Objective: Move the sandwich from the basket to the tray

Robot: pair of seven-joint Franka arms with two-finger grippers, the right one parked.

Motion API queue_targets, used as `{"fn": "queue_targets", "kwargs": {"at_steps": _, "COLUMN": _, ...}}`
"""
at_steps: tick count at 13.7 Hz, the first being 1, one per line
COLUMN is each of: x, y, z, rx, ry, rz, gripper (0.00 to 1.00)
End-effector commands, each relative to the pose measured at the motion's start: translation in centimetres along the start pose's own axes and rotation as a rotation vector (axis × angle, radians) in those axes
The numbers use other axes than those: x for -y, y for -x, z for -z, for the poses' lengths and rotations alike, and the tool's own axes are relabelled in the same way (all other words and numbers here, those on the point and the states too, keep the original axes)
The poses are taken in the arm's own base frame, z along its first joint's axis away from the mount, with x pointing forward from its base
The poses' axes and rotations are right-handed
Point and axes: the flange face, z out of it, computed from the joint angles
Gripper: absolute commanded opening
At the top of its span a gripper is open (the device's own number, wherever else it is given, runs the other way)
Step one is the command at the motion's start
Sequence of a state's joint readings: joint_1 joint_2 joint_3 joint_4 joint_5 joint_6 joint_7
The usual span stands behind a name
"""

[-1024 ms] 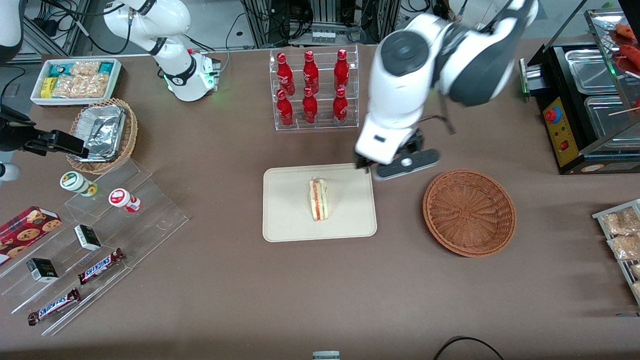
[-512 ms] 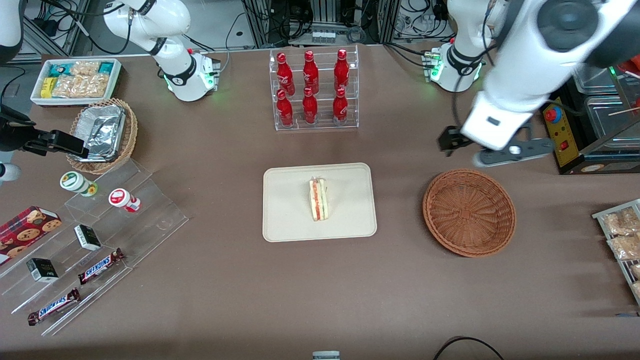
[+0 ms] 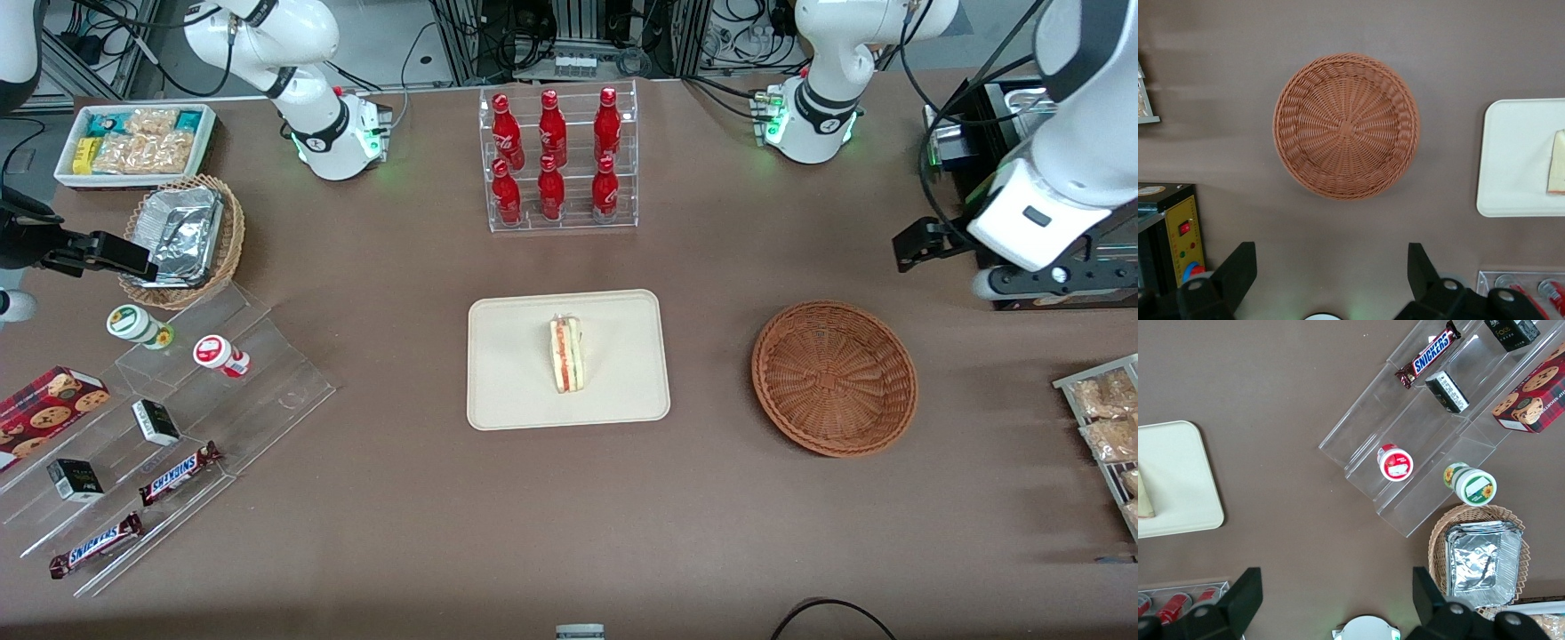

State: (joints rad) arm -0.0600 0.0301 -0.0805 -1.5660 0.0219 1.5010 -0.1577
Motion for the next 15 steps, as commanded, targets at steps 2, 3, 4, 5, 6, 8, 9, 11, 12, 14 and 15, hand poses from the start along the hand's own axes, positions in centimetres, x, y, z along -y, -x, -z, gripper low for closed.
{"fn": "queue_targets", "kwargs": {"at_steps": 2, "x": 0.5, "y": 3.3, "z": 1.0, "rx": -0.011, "ry": 0.007, "rz": -0.028, "gripper": 1.00}}
{"fn": "queue_targets", "kwargs": {"at_steps": 3, "x": 0.6, "y": 3.8, "z": 1.5, "rx": -0.018, "ry": 0.007, "rz": -0.029, "gripper": 1.00}}
{"fn": "queue_targets", "kwargs": {"at_steps": 4, "x": 0.7, "y": 4.0, "z": 1.8, "rx": -0.023, "ry": 0.007, "rz": -0.029, "gripper": 1.00}}
{"fn": "queue_targets", "kwargs": {"at_steps": 5, "x": 0.7, "y": 4.0, "z": 1.9, "rx": -0.026, "ry": 0.006, "rz": -0.033, "gripper": 1.00}}
{"fn": "queue_targets", "kwargs": {"at_steps": 6, "x": 1.5, "y": 3.9, "z": 2.2, "rx": -0.032, "ry": 0.010, "rz": -0.035, "gripper": 1.00}}
{"fn": "queue_targets", "kwargs": {"at_steps": 8, "x": 2.6, "y": 3.2, "z": 2.7, "rx": -0.039, "ry": 0.013, "rz": -0.063, "gripper": 1.00}}
{"fn": "queue_targets", "kwargs": {"at_steps": 9, "x": 2.5, "y": 2.5, "z": 2.7, "rx": -0.041, "ry": 0.011, "rz": -0.058, "gripper": 1.00}}
{"fn": "queue_targets", "kwargs": {"at_steps": 11, "x": 2.6, "y": 2.0, "z": 3.3, "rx": -0.055, "ry": 0.013, "rz": -0.052, "gripper": 1.00}}
{"fn": "queue_targets", "kwargs": {"at_steps": 12, "x": 2.6, "y": 2.0, "z": 3.4, "rx": -0.056, "ry": 0.012, "rz": -0.055, "gripper": 1.00}}
{"fn": "queue_targets", "kwargs": {"at_steps": 14, "x": 2.7, "y": 2.1, "z": 3.5, "rx": -0.057, "ry": 0.007, "rz": -0.054, "gripper": 1.00}}
{"fn": "queue_targets", "kwargs": {"at_steps": 15, "x": 2.8, "y": 2.1, "z": 3.5, "rx": -0.054, "ry": 0.004, "rz": -0.051, "gripper": 1.00}}
